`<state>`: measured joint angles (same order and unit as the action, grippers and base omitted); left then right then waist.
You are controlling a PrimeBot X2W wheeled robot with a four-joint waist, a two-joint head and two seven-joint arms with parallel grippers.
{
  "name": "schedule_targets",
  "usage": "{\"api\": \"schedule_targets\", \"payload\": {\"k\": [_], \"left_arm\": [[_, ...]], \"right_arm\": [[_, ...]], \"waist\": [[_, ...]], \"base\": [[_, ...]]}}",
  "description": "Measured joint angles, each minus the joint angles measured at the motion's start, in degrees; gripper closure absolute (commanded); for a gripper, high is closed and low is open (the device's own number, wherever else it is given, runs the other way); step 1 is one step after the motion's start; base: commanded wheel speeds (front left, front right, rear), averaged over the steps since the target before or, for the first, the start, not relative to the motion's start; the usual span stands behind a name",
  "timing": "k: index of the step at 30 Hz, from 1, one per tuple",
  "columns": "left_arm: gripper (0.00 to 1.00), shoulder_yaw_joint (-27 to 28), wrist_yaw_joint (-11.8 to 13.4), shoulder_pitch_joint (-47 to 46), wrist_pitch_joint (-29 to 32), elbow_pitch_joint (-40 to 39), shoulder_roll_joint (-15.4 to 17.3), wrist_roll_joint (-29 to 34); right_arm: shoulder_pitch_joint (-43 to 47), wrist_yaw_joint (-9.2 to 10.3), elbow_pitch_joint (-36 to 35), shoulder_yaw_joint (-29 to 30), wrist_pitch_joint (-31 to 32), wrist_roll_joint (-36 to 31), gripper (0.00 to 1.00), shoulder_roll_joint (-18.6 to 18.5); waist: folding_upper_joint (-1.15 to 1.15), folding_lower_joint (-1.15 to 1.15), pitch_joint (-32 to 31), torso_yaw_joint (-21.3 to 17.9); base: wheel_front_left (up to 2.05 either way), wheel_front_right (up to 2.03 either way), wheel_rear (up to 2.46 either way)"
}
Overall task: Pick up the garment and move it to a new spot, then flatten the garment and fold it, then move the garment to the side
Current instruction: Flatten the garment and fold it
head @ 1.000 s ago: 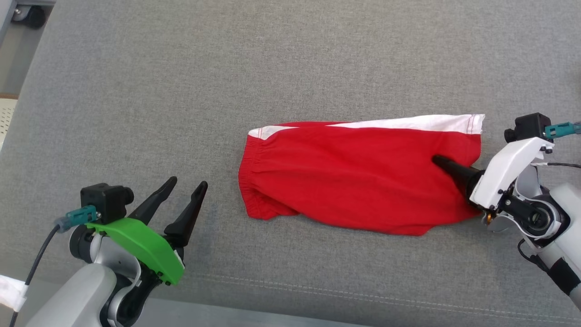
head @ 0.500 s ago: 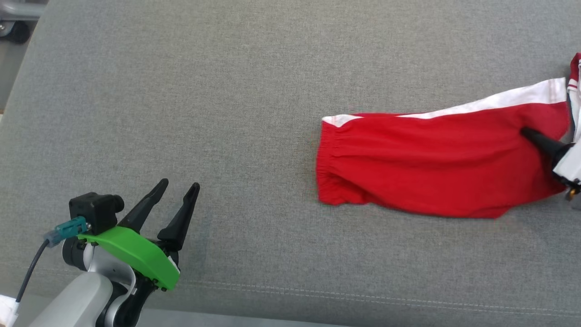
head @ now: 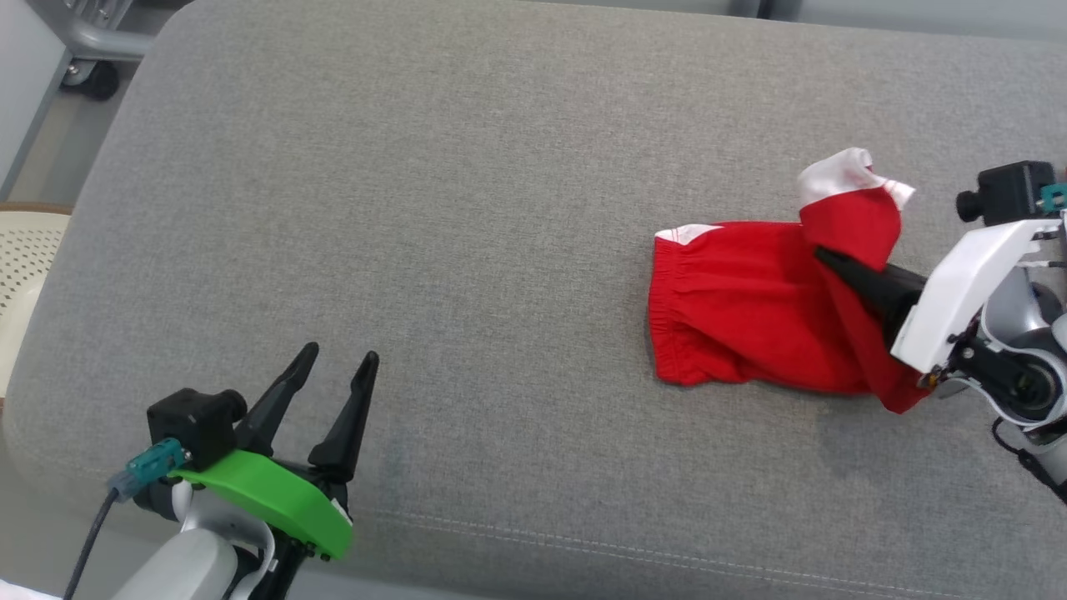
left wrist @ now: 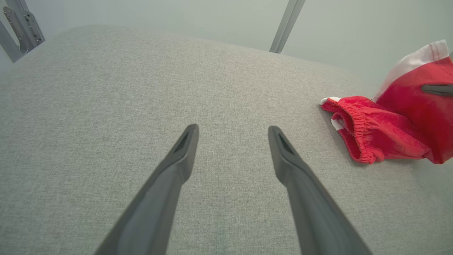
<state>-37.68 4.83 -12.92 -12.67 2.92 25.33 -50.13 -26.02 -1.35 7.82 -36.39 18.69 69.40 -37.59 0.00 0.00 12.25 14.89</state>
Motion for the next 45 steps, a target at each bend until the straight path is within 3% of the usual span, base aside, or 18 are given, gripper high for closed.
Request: {"api": "schedule_targets", "payload": {"k": [3,9,13,14,15,17,19,20,21,22,33,39,45], "left_arm": [[0.0,-0.8,0.2,0.1,0.0,-0.1,-0.7,0.6],[0.0,-3.0,0.2,1.1,0.0,-0.6,-2.3,1.2],[0.0,-3.5,0.2,1.7,-0.1,-0.6,-2.8,1.2],[0.0,-3.5,0.2,1.8,-0.1,-0.6,-2.8,1.2],[0.0,-3.5,0.2,1.8,-0.1,-0.6,-2.8,1.2],[0.0,-3.4,0.2,1.9,-0.1,-0.7,-2.8,1.2],[0.0,-3.1,0.2,2.0,-0.4,-0.7,-2.8,1.2],[0.0,-2.9,0.2,2.2,-0.5,-0.7,-2.8,1.2],[0.0,-2.8,0.2,2.6,-0.5,-0.7,-2.8,1.2],[0.0,-2.8,0.2,2.9,-0.5,-0.7,-2.8,1.2],[0.0,-1.7,0.2,3.8,-0.6,-0.7,-2.7,1.2],[0.0,0.2,0.7,4.1,-1.1,-1.0,-1.7,1.4],[0.0,0.8,0.7,6.4,-1.1,-1.8,-1.4,1.4]], "right_arm": [[0.0,1.27,0.0,-1.2,0.0,-0.6,1.0,2.2],[0.2,5.93,2.2,-3.8,-0.4,-2.9,1.0,6.8],[0.2,7.08,4.6,-4.2,-1.4,-3.8,1.0,8.7],[0.2,7.28,5.2,-4.3,-1.7,-4.2,0.96,9.2],[0.1,7.43,5.7,-4.5,-2.0,-4.9,0.78,9.5],[-0.2,7.57,6.9,-4.6,-2.4,-5.9,0.68,10.3],[-1.1,7.59,8.0,-4.9,-2.9,-6.7,0.76,11.5],[-1.7,7.6,8.6,-5.2,-3.0,-7.1,0.67,12.1],[-2.2,7.77,9.1,-5.4,-3.1,-7.6,0.67,12.8],[-2.6,7.97,9.6,-5.6,-3.4,-8.0,0.0,13.2],[-5.1,8.0,10.1,-5.7,-6.8,-10.7,0.0,14.9],[-5.1,7.99,7.8,-6.1,-8.3,-14.4,0.0,10.2],[1.1,8.0,7.4,-6.4,-5.9,-11.8,0.0,7.0]], "waist": [[0.0,0.0,-0.5,0.9],[0.0,0.0,-1.2,4.2],[0.0,0.0,-1.4,6.7],[0.0,0.0,-1.4,7.3],[0.0,0.0,-1.4,8.0],[0.0,0.0,-1.3,9.1],[0.0,0.0,-1.2,10.1],[0.0,0.0,-1.2,10.4],[0.0,0.0,-1.1,10.7],[0.0,0.0,-1.0,10.9],[0.0,0.0,-1.1,8.8],[0.0,0.0,-2.2,6.7],[0.0,0.0,-3.4,4.2]], "base": [[0.0,0.0,0.0],[0.0,0.0,0.0],[0.0,0.0,0.0],[0.0,0.0,0.0],[0.0,0.0,0.0],[0.0,0.0,0.0],[0.0,0.0,0.0],[0.0,0.0,0.0],[0.0,0.0,0.0],[0.0,0.0,0.0],[0.0,0.0,0.0],[0.0,0.0,0.0],[0.0,0.0,0.0]]}}
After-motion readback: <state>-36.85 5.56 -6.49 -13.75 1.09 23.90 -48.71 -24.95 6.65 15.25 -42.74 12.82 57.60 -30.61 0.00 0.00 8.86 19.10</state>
